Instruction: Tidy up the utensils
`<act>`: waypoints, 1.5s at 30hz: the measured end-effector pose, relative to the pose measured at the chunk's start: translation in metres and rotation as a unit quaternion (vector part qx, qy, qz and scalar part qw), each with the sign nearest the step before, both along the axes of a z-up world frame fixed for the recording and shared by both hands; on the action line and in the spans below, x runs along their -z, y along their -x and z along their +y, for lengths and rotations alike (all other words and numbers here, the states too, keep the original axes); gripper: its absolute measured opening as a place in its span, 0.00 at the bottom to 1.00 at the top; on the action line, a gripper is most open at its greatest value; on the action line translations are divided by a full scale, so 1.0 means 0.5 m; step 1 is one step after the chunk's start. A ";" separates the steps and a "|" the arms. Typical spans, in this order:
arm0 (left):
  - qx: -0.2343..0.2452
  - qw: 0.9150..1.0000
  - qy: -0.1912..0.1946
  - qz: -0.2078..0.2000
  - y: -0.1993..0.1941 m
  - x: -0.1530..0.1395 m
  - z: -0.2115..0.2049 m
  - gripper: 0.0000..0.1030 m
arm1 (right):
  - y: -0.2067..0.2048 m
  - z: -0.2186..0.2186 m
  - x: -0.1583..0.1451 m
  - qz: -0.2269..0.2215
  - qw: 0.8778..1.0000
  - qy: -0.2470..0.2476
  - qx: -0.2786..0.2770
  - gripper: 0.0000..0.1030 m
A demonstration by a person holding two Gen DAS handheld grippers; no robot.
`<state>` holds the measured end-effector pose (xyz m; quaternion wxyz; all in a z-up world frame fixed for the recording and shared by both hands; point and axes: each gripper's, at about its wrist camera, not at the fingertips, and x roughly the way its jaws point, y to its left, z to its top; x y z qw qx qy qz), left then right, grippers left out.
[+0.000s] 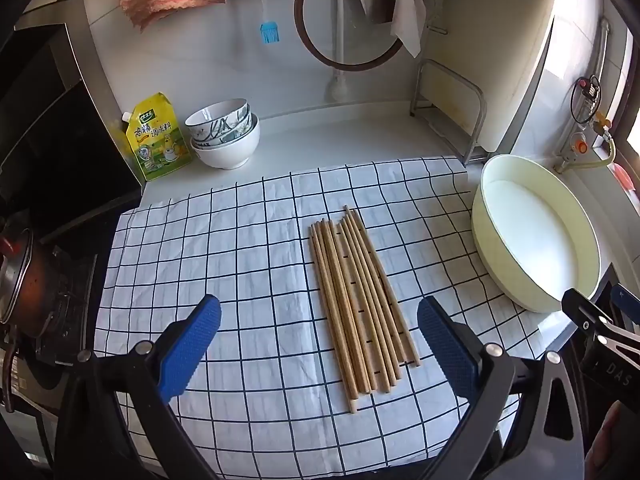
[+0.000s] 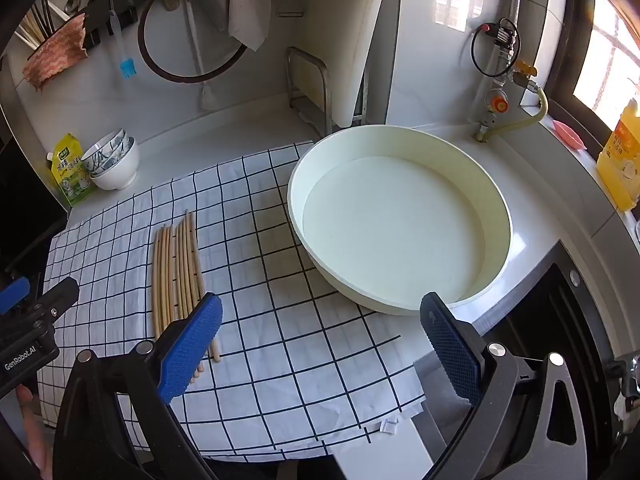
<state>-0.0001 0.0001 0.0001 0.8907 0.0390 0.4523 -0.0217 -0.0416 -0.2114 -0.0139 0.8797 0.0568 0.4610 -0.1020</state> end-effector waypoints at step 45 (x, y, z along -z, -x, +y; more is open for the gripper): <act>-0.003 1.000 -0.003 0.005 -0.010 0.010 0.001 0.94 | -0.004 -0.004 0.001 0.001 1.000 -0.002 0.001 0.92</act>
